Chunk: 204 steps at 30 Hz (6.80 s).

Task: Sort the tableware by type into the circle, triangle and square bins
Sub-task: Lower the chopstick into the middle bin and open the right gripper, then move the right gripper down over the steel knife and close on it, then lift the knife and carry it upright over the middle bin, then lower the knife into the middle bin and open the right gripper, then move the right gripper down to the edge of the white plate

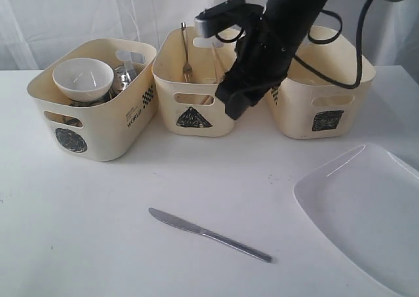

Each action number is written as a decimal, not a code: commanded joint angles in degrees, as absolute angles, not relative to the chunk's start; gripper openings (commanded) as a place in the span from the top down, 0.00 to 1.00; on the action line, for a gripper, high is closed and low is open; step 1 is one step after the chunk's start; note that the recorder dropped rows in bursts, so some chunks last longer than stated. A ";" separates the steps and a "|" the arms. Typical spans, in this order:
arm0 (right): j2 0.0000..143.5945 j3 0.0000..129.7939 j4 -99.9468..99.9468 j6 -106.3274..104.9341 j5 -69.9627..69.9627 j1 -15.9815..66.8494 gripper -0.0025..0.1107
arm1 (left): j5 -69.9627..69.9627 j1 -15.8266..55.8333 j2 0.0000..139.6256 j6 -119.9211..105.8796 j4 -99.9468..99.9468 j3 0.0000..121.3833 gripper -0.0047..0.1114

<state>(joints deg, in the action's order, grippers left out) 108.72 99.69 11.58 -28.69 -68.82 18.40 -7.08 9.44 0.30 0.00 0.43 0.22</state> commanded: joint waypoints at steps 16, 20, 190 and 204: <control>110.49 83.76 6.38 -31.23 -69.04 31.63 0.59 | -7.31 9.30 0.00 0.41 0.52 0.00 0.74; 110.49 80.72 7.17 -31.74 -66.10 31.95 0.59 | -7.31 9.30 0.00 0.41 0.52 0.00 0.74; 103.30 89.35 -2.78 1.95 -36.51 14.74 0.58 | -7.31 9.30 0.00 0.41 0.52 0.00 0.74; 82.29 50.08 -2.54 4.89 -35.73 9.87 0.58 | -7.31 9.30 0.00 0.41 0.52 0.00 0.74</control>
